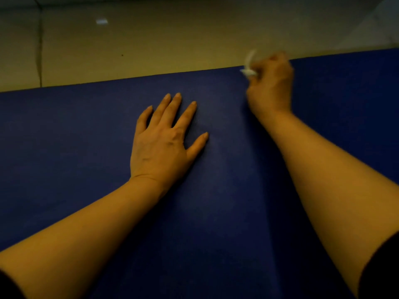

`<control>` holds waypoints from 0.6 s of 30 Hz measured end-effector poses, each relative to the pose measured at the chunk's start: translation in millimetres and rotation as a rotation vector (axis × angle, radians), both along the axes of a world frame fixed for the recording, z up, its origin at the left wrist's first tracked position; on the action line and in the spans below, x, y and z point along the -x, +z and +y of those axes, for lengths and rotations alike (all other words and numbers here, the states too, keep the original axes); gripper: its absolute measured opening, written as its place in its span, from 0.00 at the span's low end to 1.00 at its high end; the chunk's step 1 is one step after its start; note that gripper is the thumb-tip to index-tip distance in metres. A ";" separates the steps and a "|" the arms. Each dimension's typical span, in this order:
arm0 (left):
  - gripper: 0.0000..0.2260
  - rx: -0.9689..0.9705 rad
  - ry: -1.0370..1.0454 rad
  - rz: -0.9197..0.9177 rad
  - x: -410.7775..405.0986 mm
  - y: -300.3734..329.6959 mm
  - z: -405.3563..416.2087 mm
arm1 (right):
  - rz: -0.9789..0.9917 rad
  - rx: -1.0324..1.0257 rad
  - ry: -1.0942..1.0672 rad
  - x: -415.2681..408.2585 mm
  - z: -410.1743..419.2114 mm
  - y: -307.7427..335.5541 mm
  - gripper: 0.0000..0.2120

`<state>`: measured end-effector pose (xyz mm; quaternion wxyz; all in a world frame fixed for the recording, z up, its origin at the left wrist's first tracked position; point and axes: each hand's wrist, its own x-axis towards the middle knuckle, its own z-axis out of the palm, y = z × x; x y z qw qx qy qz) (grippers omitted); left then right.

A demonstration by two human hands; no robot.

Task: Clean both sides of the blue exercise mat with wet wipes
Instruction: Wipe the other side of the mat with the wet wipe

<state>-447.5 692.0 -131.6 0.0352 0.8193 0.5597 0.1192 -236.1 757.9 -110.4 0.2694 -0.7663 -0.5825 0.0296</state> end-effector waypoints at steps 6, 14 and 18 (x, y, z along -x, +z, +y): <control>0.30 0.002 0.001 -0.002 -0.2 0.8 0.5 | 0.018 -0.134 0.148 52.3 -30.4 -10.7 0.13; 0.31 0.100 0.001 0.045 -0.3 4.8 -2.3 | 0.016 -0.082 0.035 7.3 -45.7 -2.3 0.06; 0.31 0.130 -0.009 0.055 -1.0 8.7 -2.6 | 0.051 -0.085 0.017 38.1 -58.3 0.1 0.08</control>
